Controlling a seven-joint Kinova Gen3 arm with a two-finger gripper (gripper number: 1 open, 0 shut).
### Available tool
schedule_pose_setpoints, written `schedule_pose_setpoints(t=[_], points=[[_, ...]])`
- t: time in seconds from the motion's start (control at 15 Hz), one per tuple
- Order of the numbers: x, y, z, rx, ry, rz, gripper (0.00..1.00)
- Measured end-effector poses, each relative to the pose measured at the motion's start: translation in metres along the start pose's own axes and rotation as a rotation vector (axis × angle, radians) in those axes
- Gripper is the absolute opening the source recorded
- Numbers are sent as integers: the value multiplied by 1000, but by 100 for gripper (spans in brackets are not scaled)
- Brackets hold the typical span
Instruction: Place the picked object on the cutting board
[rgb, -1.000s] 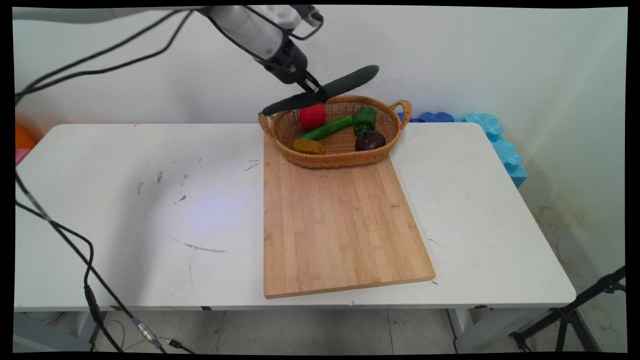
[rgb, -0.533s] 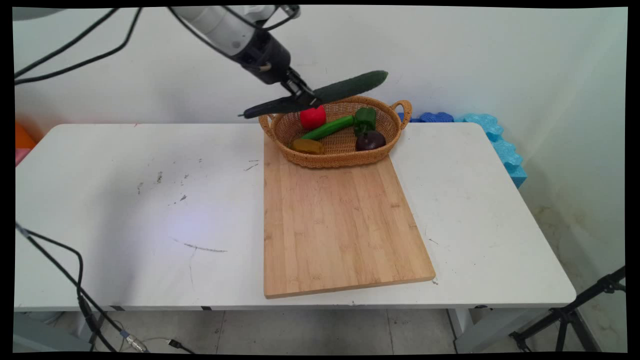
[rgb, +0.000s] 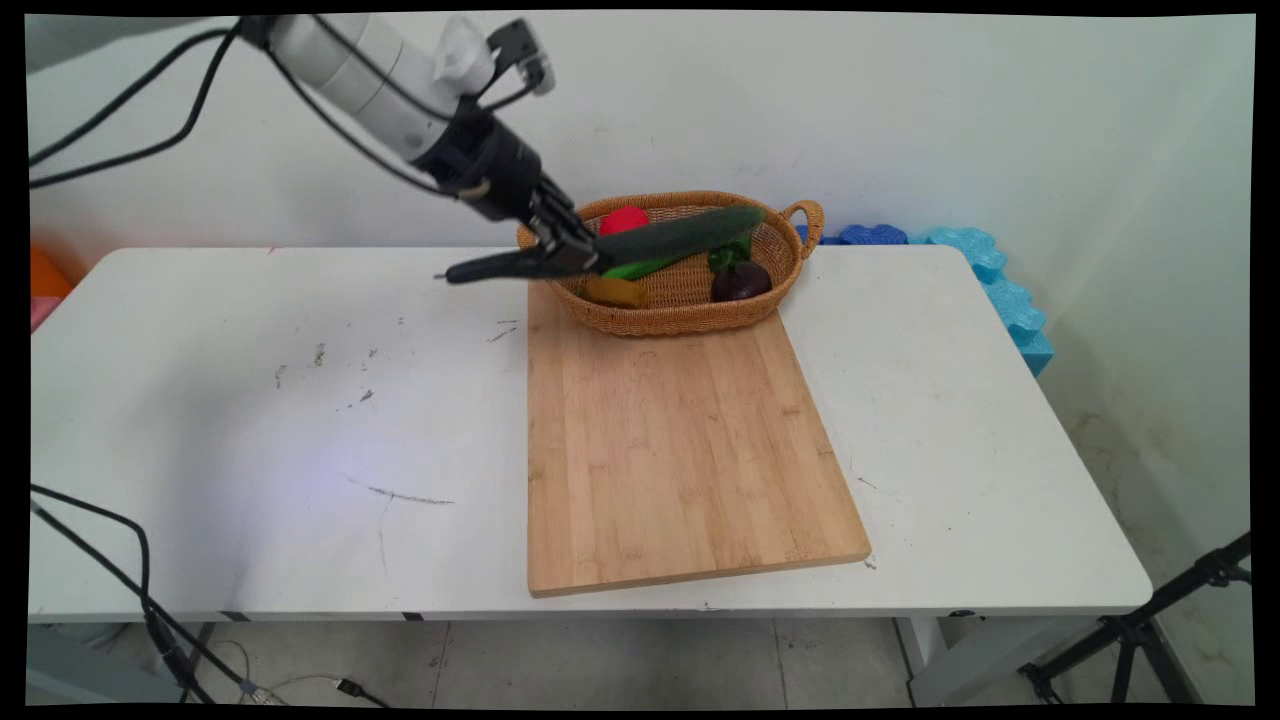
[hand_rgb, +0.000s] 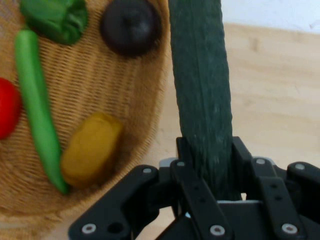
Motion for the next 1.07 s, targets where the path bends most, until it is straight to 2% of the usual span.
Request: schedule_pose_setpoints(t=[0.2,0.53,1.07], points=[[-20,9,12,-30,-16,29,0],[-49,20,52,-67,-40,66,0],[-66,24,102,-73,-48,71,0]])
